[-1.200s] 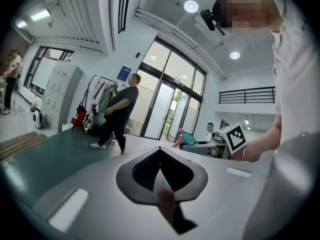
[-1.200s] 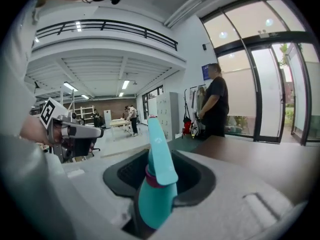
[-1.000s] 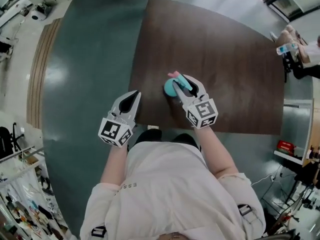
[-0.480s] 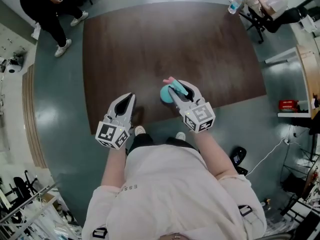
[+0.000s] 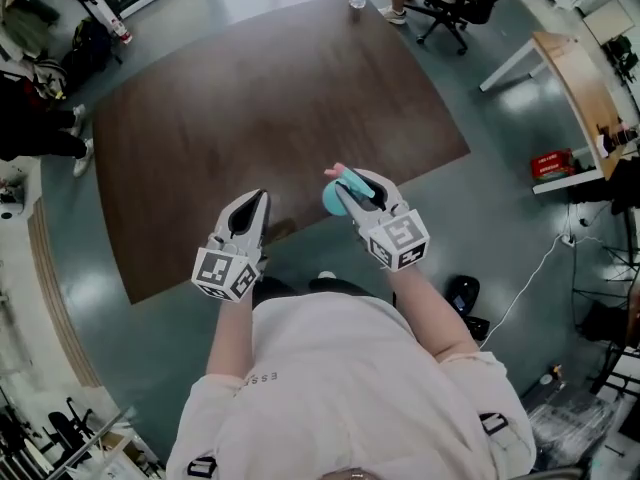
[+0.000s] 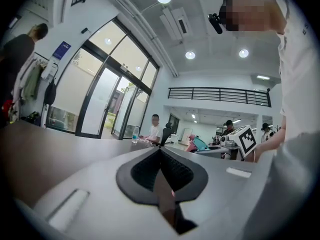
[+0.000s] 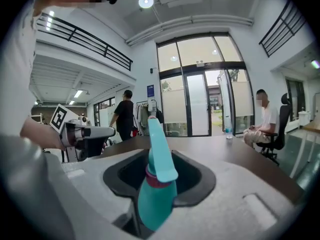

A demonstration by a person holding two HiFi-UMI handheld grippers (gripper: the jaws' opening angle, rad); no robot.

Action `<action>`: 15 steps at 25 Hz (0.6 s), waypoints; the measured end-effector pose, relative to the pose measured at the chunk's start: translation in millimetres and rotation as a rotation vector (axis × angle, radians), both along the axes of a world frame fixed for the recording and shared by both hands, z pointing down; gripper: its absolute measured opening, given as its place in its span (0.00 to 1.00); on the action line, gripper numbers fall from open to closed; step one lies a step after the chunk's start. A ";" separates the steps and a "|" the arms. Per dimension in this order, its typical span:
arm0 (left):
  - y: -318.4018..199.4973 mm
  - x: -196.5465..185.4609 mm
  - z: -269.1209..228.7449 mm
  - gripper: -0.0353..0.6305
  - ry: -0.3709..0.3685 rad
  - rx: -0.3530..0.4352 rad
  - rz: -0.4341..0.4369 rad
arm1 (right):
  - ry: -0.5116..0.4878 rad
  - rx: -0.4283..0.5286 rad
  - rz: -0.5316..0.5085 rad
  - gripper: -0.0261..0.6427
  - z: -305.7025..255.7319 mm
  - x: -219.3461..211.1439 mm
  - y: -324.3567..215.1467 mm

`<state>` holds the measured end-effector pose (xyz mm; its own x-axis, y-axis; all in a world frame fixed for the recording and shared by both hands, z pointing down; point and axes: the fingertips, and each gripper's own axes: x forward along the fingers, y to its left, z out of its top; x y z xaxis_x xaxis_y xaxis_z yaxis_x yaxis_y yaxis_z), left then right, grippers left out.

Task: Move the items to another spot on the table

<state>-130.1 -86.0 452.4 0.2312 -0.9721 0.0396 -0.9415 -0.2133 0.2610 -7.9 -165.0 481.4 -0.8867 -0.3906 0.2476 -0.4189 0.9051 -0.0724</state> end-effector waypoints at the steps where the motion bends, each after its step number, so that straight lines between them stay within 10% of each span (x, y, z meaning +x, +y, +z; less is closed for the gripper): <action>1: -7.0 11.7 -1.5 0.08 -0.003 0.000 0.020 | -0.003 -0.001 0.022 0.24 -0.8 14.3 -4.8; 15: -109.1 142.7 -0.1 0.08 0.004 -0.018 0.301 | -0.009 -0.022 0.339 0.24 6.7 178.9 -67.7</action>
<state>12.6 -195.1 452.3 0.5091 -0.8590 0.0546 -0.8355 -0.4780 0.2708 171.0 -232.7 488.1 -0.7092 -0.6586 0.2515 -0.6953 0.7123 -0.0956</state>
